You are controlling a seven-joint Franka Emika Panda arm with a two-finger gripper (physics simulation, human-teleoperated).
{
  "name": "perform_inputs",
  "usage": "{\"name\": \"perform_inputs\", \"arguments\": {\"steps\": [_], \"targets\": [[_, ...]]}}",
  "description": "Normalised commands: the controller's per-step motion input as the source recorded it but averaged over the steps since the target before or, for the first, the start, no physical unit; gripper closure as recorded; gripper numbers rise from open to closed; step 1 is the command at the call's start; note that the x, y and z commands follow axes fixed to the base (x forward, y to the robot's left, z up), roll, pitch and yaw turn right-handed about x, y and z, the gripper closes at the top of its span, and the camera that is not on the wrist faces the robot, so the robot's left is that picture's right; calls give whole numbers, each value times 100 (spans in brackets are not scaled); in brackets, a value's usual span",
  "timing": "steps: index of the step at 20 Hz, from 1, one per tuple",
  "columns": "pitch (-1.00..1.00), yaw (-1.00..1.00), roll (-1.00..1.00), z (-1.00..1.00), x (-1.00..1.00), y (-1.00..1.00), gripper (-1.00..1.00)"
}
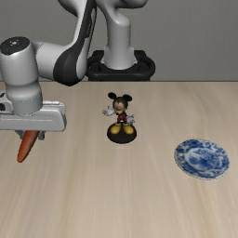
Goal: Pick up the carrot and put it on the plate
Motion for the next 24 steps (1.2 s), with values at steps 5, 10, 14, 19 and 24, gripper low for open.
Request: {"name": "perform_inputs", "arguments": {"steps": [5,10,14,19,24], "targets": [[0,0,0,0,0,100,100],[0,0,0,0,0,100,100],[0,0,0,0,0,100,100],[0,0,0,0,0,100,100],[0,0,0,0,0,100,100]]}}
